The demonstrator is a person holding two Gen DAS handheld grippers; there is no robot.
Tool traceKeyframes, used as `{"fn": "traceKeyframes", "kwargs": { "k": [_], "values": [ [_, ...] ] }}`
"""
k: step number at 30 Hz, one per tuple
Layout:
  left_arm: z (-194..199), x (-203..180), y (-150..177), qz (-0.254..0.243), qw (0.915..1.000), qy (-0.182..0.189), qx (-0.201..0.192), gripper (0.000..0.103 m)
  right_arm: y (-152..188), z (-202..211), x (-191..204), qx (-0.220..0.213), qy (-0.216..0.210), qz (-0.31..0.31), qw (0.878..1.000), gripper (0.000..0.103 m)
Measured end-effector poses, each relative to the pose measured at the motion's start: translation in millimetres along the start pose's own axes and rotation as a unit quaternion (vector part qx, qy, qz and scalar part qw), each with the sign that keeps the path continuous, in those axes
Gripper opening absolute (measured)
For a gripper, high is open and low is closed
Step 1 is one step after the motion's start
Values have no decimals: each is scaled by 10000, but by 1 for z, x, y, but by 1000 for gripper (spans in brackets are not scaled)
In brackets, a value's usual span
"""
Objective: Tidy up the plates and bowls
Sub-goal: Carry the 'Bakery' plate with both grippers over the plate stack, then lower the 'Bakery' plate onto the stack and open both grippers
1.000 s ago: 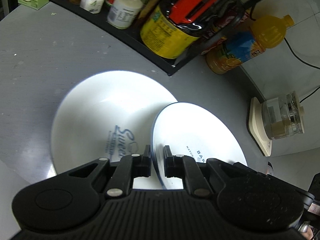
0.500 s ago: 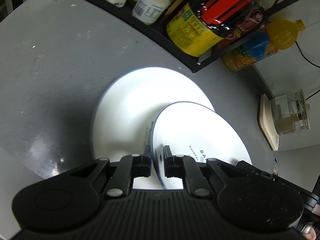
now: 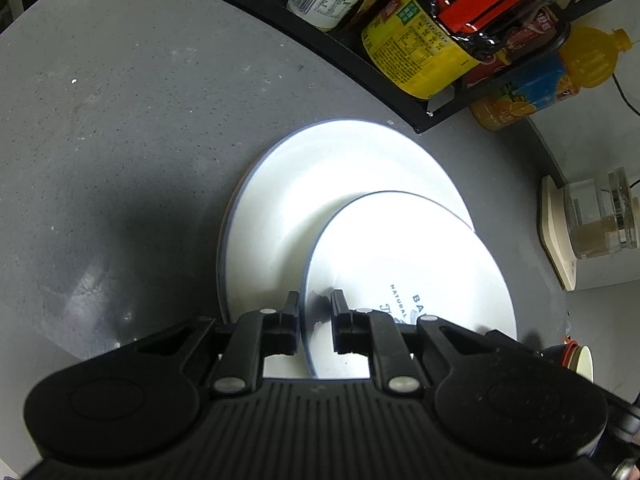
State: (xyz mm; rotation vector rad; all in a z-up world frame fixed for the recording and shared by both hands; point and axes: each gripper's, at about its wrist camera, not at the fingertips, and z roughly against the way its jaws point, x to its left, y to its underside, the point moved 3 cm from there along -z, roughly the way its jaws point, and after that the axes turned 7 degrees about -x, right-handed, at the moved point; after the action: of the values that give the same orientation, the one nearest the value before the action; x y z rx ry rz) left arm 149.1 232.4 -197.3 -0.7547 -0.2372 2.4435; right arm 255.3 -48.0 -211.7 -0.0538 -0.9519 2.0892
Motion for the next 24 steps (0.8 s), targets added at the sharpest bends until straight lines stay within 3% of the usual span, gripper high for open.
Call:
{"fn": "traceKeyframes", "kwargs": {
  "k": [9,15,19,24],
  "values": [
    [8,-2,-8,-332,9985,-368,-243,14,2,-8,4,59,88,98,9999,10],
    [23,-2,-15,-460,9966,-503,-471,21,3,-12,5,101,144,56,9998,13],
    [32,-4,-19,-551,9952,-516,-629,28,7,-18,5,190,221,15,9996,25],
    [29,-6,-19,-687,9946,-464,-631,29,9,-21,1,240,367,-97,9990,44]
  ]
}}
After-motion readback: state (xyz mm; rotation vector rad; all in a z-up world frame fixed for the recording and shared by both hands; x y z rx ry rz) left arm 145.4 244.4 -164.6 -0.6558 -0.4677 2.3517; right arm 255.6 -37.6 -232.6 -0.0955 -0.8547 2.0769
